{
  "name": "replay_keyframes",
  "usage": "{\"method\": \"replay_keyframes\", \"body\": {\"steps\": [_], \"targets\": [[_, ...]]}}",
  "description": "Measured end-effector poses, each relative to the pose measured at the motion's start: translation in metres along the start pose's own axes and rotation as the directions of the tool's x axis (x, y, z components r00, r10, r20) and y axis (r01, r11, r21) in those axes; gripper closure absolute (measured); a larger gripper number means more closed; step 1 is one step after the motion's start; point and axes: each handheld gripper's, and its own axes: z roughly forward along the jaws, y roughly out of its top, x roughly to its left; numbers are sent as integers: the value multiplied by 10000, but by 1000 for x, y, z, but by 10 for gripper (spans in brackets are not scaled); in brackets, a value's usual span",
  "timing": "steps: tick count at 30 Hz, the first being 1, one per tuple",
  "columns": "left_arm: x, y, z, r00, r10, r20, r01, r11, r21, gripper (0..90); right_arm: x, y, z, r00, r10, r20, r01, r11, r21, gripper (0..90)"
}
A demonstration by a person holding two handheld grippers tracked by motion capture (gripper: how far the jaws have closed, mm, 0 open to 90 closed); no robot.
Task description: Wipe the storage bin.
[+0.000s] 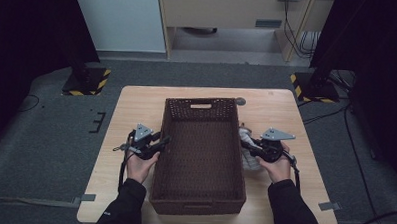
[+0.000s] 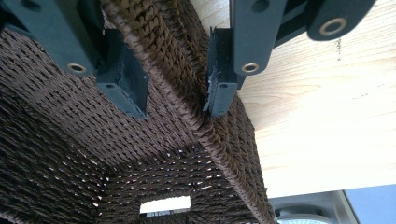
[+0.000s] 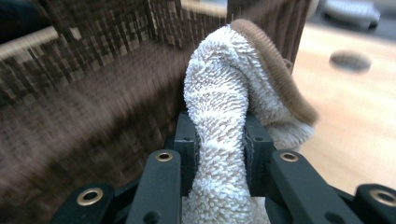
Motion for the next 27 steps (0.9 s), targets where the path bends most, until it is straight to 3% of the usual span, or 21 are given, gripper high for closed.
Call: {"method": "replay_keyframes", "body": {"steps": [4, 8, 10, 12, 14, 16, 19, 21, 27], "targets": [[-1, 1, -1, 9998, -98, -200, 98, 9999, 23, 596, 0, -15, 14, 10000, -34, 69, 28, 9964, 845, 729], [-1, 1, 0, 9995, -146, -262, 145, 9999, -57, 616, 2, -14, 14, 9999, -61, 147, 45, 9945, 1043, 727], [-1, 1, 1, 9994, -226, -254, 223, 9997, -87, 621, 1, -10, 7, 9998, -65, 189, 49, 9969, 785, 727], [-1, 1, 1, 9993, -239, -283, 236, 9997, -105, 625, 0, -4, -4, 9998, 165, 134, -167, 9998, 89, 728], [-1, 1, 2, 9992, -264, -290, 261, 9996, -120, 629, 0, 5, -16, 9997, 223, 20, -221, 9979, -609, 729], [-1, 2, 3, 9991, -288, -298, 284, 9995, -144, 631, 4, 10, -24, 9999, 107, -111, -116, 9957, -915, 729], [-1, 2, 3, 9990, -289, -345, 284, 9995, -144, 635, 9, 7, -24, 9996, -199, -205, 184, 9973, -709, 729], [-1, 3, 4, 9989, -230, -402, 225, 9997, -129, 637, 11, 0, -18, 9996, -142, -228, 130, 9986, -514, 728], [3, 6, 9, 9990, -222, -379, 216, 9997, -152, 638, 7, -18, 2, 10000, -88, -27, 90, 9979, 637, 728]]}}
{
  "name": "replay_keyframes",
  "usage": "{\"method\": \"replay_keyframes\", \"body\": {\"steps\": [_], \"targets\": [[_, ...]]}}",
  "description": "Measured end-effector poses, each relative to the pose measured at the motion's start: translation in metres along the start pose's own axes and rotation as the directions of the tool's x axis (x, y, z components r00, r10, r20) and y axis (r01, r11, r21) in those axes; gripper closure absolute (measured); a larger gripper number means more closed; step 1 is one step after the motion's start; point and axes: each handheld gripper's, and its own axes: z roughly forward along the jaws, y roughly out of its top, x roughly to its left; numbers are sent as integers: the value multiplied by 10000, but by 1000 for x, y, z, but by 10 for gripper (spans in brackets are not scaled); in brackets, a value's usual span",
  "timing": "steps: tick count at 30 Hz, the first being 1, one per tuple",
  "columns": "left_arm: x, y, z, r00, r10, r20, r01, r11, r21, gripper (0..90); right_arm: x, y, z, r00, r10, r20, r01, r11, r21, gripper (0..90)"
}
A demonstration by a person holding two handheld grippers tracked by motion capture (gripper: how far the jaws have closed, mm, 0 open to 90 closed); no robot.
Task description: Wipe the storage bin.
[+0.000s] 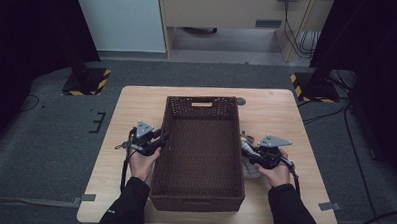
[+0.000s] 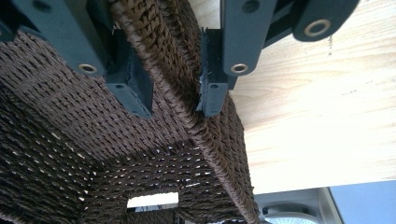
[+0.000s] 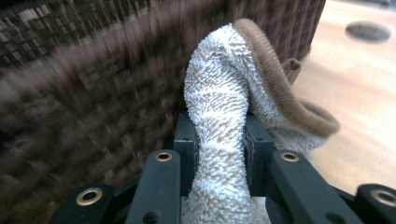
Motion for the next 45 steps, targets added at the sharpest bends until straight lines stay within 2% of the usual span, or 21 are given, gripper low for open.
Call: {"method": "replay_keyframes", "body": {"steps": [2, 4, 6, 8, 10, 12, 13, 16, 22, 25, 28, 32, 34, 36, 38, 41, 45], "targets": [[1, 0, 0, 9999, -57, 91, 57, 10000, -41, 634, -2, -4, 5, 10000, 79, 45, -80, 9997, 230, 727], [2, -1, 0, 9998, -120, 183, 122, 9999, -82, 621, -2, -3, 4, 9998, 211, 49, -212, 9996, 173, 727], [4, 0, -1, 9999, -90, 68, 90, 9999, -97, 549, -3, 0, 0, 9999, 135, 75, -135, 9999, 22, 727], [5, 2, -5, 9996, -224, 142, 228, 9994, -274, 458, -3, 5, -10, 9995, 308, 31, -306, 9978, -593, 727], [5, 4, -10, 9995, -219, 242, 229, 9989, -411, 420, -2, 14, -24, 9996, 289, -54, -293, 9908, -1318, 728], [2, 5, -16, 9994, -62, 343, 75, 9992, -402, 410, 2, 19, -36, 9996, 221, -202, -253, 9841, -1755, 728], [1, 5, -18, 9992, 19, 395, -5, 9994, -356, 400, 5, 19, -39, 9996, 122, -246, -164, 9837, -1788, 728], [-5, 3, -25, 9986, 376, 361, -368, 9991, -231, 411, 10, 14, -38, 9997, -112, -237, 74, 9881, -1537, 728], [-11, -8, -35, 9966, 651, 503, -660, 9977, 158, 466, 15, -2, -19, 9996, -263, -130, 258, 9990, -360, 726], [-12, -16, -35, 9975, 532, 466, -547, 9980, 306, 512, 14, -7, -14, 9997, -190, -122, 189, 9998, -48, 725], [-12, -19, -34, 9978, 92, 651, -104, 9998, 182, 569, 13, -14, -7, 9998, -146, -99, 150, 9990, 421, 726], [-14, -19, -35, 9985, -240, 484, 232, 9996, 167, 630, 13, -7, -13, 9997, -244, 29, 243, 9994, 243, 726], [-15, -18, -35, 9990, -251, 370, 242, 9994, 235, 642, 14, -1, -23, 9999, -122, -34, 120, 9991, -395, 726], [-16, -17, -35, 9994, -214, 264, 206, 9994, 271, 651, 16, 7, -36, 9997, -161, -158, 143, 9939, -1092, 726], [-17, -17, -35, 9995, -210, 231, 203, 9994, 291, 655, 21, 10, -46, 9993, -307, -233, 271, 9897, -1406, 726], [-16, -17, -34, 9994, -273, 221, 267, 9993, 268, 659, 24, 6, -47, 9983, -474, -327, 428, 9907, -1291, 726], [-15, -16, -33, 9994, -292, 164, 288, 9993, 239, 663, 24, -2, -33, 9984, -447, -357, 420, 9963, -753, 726]]}}
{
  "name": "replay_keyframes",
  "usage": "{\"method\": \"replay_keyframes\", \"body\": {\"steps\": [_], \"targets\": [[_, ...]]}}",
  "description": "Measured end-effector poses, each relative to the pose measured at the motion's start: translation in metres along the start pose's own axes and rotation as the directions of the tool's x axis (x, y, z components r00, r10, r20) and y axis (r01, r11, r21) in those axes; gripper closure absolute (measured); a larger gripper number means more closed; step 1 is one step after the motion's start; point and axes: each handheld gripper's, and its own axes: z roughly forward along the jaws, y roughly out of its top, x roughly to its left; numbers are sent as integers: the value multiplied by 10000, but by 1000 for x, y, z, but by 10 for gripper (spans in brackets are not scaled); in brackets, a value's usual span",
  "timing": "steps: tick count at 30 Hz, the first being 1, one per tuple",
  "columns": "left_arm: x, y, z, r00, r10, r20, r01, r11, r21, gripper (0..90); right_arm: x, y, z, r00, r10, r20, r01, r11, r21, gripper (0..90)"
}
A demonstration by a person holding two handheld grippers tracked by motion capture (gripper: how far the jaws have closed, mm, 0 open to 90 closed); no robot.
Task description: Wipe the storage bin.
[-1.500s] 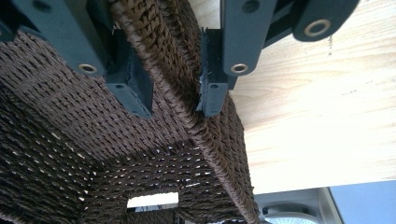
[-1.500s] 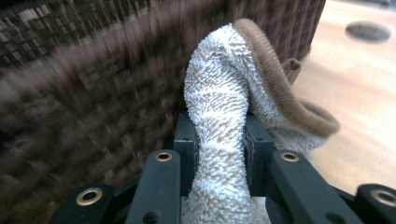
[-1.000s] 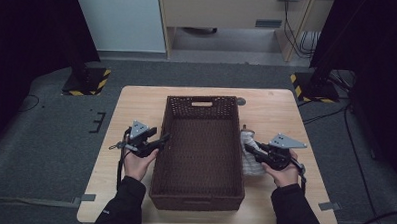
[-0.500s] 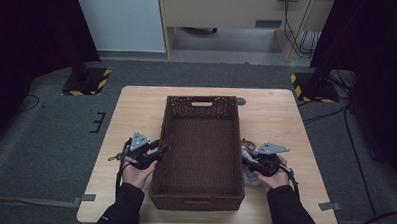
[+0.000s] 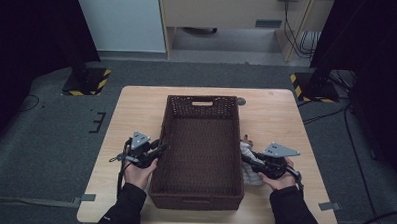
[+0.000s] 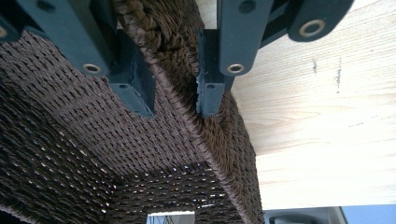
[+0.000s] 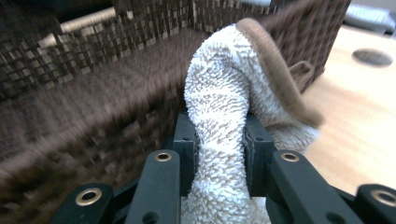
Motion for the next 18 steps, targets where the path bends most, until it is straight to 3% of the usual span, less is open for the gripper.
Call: {"method": "replay_keyframes", "body": {"steps": [5, 8, 10, 12, 15, 18], "targets": [[3, 2, 3, 10000, -24, -74, 24, 10000, -12, 665, -2, -14, 20, 9999, 66, 132, -79, 9948, 1016, 725], [5, 3, 5, 10000, -58, -64, 58, 10000, -47, 665, -4, -13, 23, 9997, 170, 194, -190, 9937, 1103, 725], [5, 3, 6, 9999, -92, -78, 91, 9999, -77, 664, -4, -7, 17, 9995, 164, 275, -187, 9961, 865, 725], [5, 3, 6, 9999, -94, -73, 93, 9999, -80, 663, -5, 0, 7, 9995, 242, 192, -246, 9995, 219, 726], [6, 3, 6, 9999, -112, -57, 112, 9999, -86, 661, -1, 11, -13, 9998, 187, -50, -191, 9965, -818, 726], [6, 3, 6, 9999, -121, -61, 120, 9999, -99, 662, 4, 12, -19, 9997, -59, -238, 36, 9955, -942, 726]]}}
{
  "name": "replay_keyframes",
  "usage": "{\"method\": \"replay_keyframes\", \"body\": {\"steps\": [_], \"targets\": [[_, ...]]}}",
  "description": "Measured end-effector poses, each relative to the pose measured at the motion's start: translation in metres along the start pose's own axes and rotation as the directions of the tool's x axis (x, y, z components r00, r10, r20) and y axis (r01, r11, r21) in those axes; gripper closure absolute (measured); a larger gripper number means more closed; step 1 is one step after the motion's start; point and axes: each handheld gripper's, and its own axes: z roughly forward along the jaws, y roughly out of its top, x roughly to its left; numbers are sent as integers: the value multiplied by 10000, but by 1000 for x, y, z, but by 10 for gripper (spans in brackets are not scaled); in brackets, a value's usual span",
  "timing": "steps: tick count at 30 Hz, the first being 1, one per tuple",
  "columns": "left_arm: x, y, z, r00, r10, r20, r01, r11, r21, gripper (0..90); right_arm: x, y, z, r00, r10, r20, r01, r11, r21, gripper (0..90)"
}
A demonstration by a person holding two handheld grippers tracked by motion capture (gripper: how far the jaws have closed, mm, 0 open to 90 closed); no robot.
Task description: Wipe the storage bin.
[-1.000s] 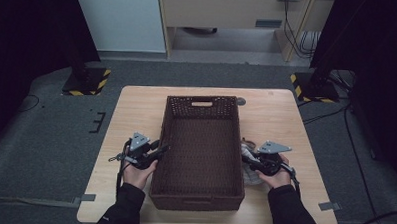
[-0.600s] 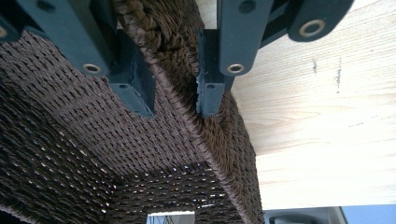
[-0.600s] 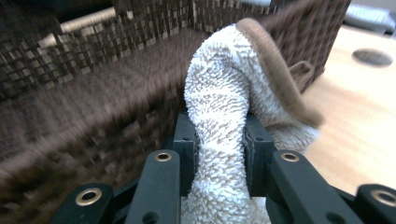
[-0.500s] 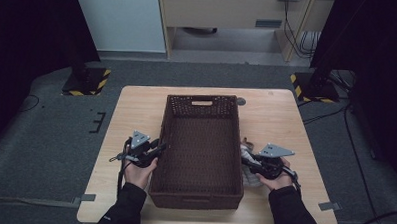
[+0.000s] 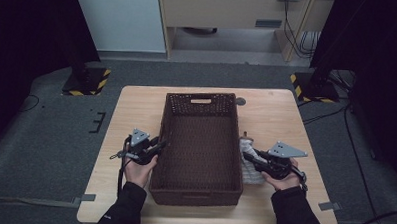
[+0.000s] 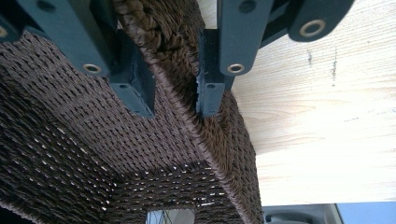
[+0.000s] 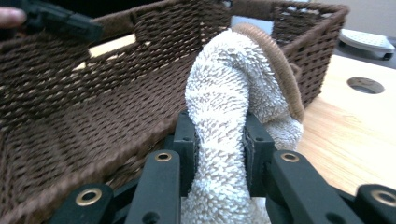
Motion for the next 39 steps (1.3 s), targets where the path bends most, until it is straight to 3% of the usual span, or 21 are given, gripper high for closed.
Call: {"method": "replay_keyframes", "body": {"steps": [6, 10, 12, 17, 20, 22, 24, 26, 30, 35, 39], "targets": [[2, 0, 2, 9999, -101, 54, 102, 9999, -78, 661, -1, -13, 15, 10000, -58, -8, 58, 9968, 797, 726], [3, 0, 2, 9999, 60, 122, -58, 9999, -161, 651, -1, -26, 30, 9998, -192, 81, 174, 9836, 1795, 725], [3, 0, 2, 9998, 162, 74, -161, 9996, -241, 624, -2, -30, 35, 9999, -101, 104, 78, 9797, 2005, 725], [6, -1, -1, 9998, 202, 89, -198, 9989, -422, 504, -4, -24, 28, 9997, -69, 243, 24, 9835, 1807, 726], [5, -1, -6, 9993, 249, 264, -235, 9983, -527, 464, -4, -13, 12, 9997, 54, 251, -76, 9962, 872, 726], [3, -1, -11, 9988, 309, 376, -289, 9982, -526, 445, -1, -5, 1, 9999, 57, 161, -62, 9995, 322, 726], [1, -3, -17, 9980, 402, 490, -377, 9980, -510, 439, 5, -2, -5, 10000, -57, 18, 57, 9999, 136, 726], [-1, -5, -21, 9971, 513, 555, -492, 9981, -380, 443, 10, -5, -5, 9997, -226, -56, 227, 9994, 267, 726], [-4, -14, -22, 9957, 660, 644, -663, 9978, 22, 489, 11, -18, 2, 9999, -111, -97, 120, 9961, 876, 725], [-4, -16, -21, 9978, 116, 659, -113, 9999, -51, 560, 13, -35, 20, 9996, -246, -129, 267, 9783, 2055, 723], [-5, -16, -21, 9989, 122, 460, -116, 9998, -142, 603, 12, -32, 18, 9998, -200, -54, 206, 9788, 2039, 722]]}}
